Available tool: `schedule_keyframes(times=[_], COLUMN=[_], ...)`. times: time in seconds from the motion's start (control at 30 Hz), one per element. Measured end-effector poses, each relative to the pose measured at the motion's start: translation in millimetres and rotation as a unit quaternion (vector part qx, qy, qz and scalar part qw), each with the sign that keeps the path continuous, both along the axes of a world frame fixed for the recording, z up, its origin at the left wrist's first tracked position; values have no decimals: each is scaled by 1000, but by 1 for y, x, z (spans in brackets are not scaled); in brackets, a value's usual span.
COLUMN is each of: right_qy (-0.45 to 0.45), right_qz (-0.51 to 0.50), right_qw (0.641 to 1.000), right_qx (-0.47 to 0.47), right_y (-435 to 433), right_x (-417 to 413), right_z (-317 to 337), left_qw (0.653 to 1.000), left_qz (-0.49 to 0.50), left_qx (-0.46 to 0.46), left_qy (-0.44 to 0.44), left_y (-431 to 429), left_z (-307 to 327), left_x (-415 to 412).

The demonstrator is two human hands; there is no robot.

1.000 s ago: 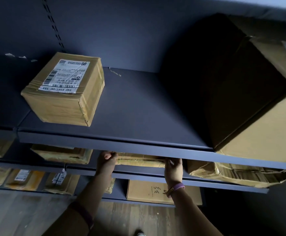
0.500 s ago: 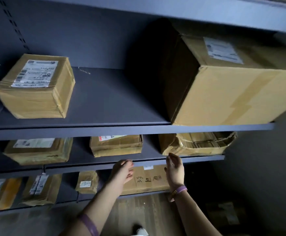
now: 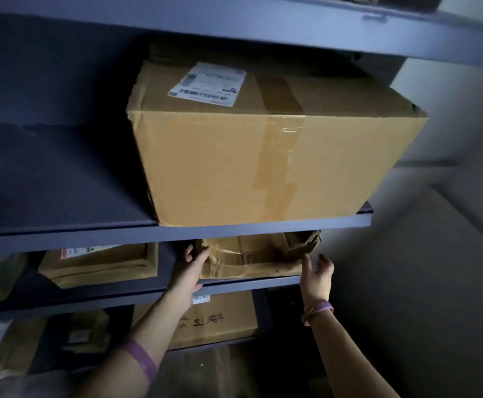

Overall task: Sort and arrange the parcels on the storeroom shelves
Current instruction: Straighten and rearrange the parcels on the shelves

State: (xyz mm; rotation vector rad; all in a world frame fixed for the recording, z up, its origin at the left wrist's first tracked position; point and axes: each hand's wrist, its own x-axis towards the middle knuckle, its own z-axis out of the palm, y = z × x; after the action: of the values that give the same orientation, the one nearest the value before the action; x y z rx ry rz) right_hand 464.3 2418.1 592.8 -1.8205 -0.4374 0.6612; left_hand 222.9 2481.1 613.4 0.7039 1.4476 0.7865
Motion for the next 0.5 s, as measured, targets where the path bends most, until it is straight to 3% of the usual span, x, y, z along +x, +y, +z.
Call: schedule_keyframes(times=[0.23, 0.37, 0.5], right_qy=[17, 8, 16], right_qz=[128, 193, 174], right_qw=[991, 980, 984], right_qx=[-43, -57, -35], right_y=[42, 49, 46], right_x=[51, 59, 63], right_z=[-20, -27, -27], left_qw=[995, 991, 987], left_qz=[91, 129, 156], left_qx=[-14, -11, 7], left_qy=[26, -13, -32], left_y=[8, 7, 5], left_z=[-17, -23, -24], left_x=[47, 53, 53])
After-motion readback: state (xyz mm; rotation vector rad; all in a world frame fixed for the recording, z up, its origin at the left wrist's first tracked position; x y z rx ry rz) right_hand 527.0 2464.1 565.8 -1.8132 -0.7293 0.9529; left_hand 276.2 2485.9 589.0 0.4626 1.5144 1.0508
